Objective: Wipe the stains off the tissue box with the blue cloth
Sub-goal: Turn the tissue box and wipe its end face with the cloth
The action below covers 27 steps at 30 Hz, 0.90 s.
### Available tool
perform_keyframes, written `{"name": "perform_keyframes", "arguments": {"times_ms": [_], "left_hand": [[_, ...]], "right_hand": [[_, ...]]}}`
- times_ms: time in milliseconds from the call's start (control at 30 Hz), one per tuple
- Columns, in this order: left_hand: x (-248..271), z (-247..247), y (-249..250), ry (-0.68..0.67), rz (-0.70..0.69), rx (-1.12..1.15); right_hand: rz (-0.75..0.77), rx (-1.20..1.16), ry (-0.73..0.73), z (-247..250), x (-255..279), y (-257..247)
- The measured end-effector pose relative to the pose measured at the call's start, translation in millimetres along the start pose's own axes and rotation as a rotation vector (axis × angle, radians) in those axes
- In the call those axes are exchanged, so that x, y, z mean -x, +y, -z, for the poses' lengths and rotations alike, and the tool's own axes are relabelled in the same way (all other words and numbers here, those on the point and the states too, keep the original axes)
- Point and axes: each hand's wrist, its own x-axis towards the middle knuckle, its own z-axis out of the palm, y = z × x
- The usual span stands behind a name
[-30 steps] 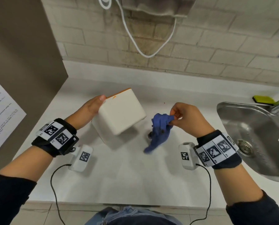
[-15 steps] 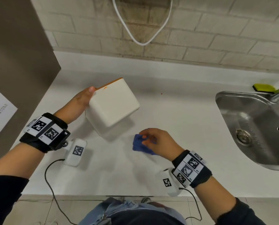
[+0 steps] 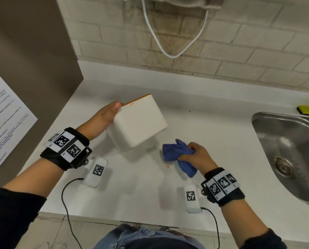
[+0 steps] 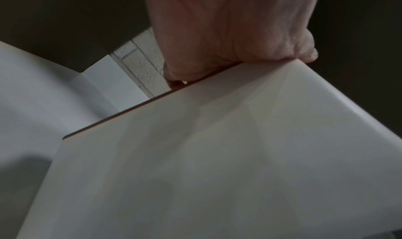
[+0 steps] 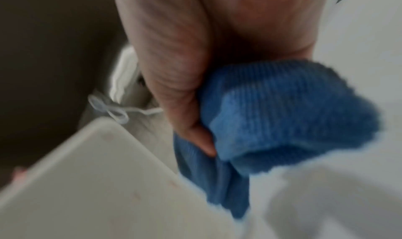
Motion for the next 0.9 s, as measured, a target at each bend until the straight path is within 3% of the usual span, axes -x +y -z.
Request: {"name": "perform_keyframes", "arguments": {"times_ms": [133,200,300,367,433,533,667,800,900], "left_hand": [[-2,-2,-3,0.012,0.014,-0.010],[-2,-3,-4,0.032,0.019,-0.020],[-10,2,-15,0.024,0.027,-0.033],[-12,4,-14,0.012,0.014,-0.029],[-7,0,-7,0.000,-0.020,-0.009],[0,-4,2,-0.031,-0.067,0.049],[4,-5,9,-0.043,-0.078,0.054],[1,-6,-4,-0.039,-0.097,0.051],[-10,1,-18,0.001,-0.032,0.007]], "right_hand": [[0.328,-0.367,0.449,20,19,-72],[0.521,-0.433,0.516,13,26,-109],[0.679,-0.279,0.347,-21,30,-137],[0.725,0.039,0.184,-50,31,-138],[0.802,0.285,0.180,-70,33,-138],[0.872,0.312,0.199,-80,40,-143],[1.021,0.430,0.107,-72,40,-130],[1.183,0.383,-0.017,-41,28,-111],[1.123,0.235,0.072,-22,18,-96]]}}
